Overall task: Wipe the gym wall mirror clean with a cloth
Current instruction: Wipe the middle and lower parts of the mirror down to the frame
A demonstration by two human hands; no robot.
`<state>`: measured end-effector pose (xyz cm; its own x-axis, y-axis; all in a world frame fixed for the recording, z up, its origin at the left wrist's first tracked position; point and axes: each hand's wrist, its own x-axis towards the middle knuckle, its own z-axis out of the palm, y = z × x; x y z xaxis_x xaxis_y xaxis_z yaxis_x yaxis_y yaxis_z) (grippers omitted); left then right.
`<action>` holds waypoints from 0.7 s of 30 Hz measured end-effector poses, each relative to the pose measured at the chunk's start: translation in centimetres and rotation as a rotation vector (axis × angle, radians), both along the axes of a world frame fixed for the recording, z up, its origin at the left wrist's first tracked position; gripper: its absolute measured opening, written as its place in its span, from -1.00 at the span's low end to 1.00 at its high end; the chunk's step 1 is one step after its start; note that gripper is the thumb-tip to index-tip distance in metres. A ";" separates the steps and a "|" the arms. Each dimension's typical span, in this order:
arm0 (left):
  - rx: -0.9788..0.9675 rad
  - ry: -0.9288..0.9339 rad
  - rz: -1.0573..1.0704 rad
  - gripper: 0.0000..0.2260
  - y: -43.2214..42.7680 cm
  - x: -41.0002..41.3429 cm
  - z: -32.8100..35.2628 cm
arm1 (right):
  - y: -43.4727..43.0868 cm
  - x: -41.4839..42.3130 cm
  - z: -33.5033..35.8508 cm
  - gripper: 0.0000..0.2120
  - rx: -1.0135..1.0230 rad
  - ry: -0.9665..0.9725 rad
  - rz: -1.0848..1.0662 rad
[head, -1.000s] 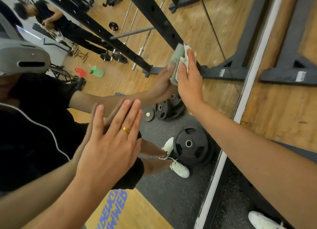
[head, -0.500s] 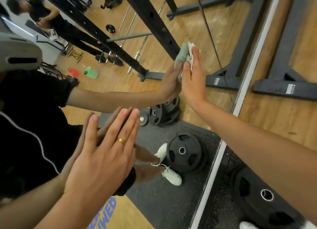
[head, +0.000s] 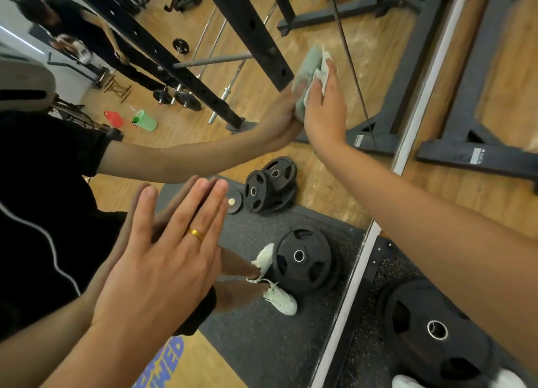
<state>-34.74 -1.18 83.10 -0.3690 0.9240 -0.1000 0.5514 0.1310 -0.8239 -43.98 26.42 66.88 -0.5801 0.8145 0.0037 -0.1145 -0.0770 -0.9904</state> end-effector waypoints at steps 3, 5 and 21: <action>0.003 -0.045 0.000 -0.36 0.1 -0.2 0.1 | 0.3 0.9 -3.3 -0.50 0.056 -0.049 0.027; 0.008 -0.059 -0.004 -0.38 0.1 -0.5 0.3 | 1.3 1.0 -4.7 -0.50 0.041 -0.114 0.042; 0.790 -0.211 0.198 -0.42 -1.3 4.9 -16.6 | 3.3 3.4 -12.9 -0.46 0.610 0.120 0.260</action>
